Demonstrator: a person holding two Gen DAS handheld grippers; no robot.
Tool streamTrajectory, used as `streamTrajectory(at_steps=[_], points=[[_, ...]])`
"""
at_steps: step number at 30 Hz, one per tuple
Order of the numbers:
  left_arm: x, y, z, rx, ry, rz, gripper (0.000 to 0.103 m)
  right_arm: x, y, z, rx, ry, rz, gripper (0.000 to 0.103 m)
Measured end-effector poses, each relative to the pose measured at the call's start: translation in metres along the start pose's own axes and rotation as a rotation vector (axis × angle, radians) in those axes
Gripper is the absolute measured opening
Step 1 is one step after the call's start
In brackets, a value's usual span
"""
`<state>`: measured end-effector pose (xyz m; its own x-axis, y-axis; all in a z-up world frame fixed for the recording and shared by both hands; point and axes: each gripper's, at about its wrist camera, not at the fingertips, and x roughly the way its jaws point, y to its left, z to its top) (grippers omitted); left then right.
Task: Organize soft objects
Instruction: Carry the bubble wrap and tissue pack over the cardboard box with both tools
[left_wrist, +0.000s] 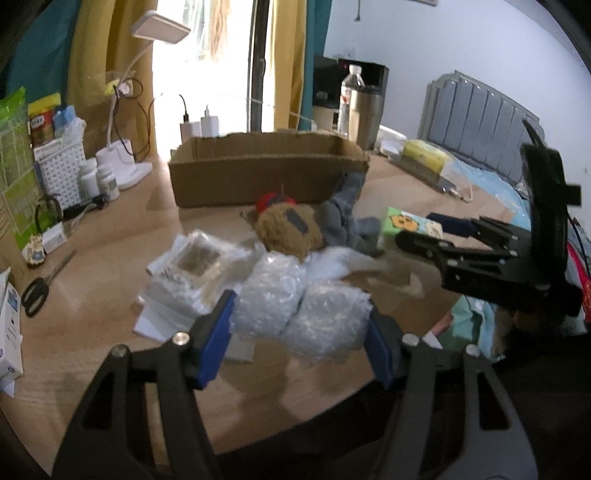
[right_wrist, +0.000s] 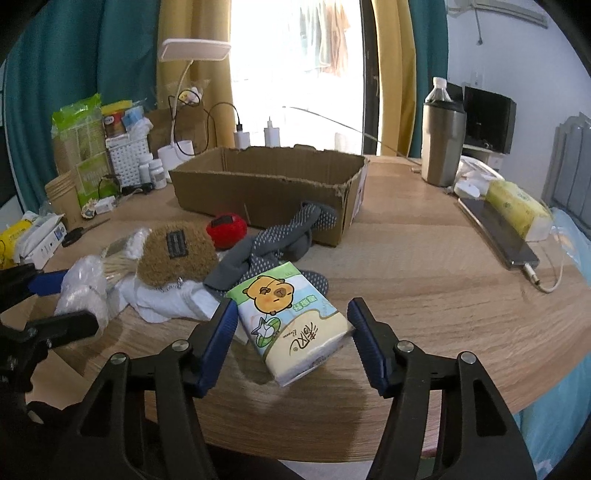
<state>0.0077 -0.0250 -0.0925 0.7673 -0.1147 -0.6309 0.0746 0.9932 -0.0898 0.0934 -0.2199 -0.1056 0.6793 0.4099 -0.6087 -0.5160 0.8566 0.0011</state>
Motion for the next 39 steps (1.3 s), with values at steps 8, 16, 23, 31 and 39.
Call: streamTrajectory(at_steps=[8,16,23,31,39], points=[[-0.004,0.002,0.016,0.000,-0.050,0.010,0.065,-0.013,-0.001,0.011,-0.002,-0.048,-0.002,0.065],[0.000,-0.001,0.032,0.014,-0.083,0.008,0.065,-0.017,-0.002,0.023,-0.007,-0.076,0.007,0.065],[0.013,0.002,0.051,0.016,-0.094,0.011,0.065,-0.018,-0.005,0.037,-0.008,-0.094,0.013,0.065],[0.027,0.007,0.071,-0.002,-0.096,0.021,0.065,-0.016,-0.010,0.053,0.001,-0.094,0.017,0.065],[0.041,0.020,0.096,-0.026,-0.090,0.018,0.065,-0.002,-0.014,0.076,-0.001,-0.079,0.022,0.065]])
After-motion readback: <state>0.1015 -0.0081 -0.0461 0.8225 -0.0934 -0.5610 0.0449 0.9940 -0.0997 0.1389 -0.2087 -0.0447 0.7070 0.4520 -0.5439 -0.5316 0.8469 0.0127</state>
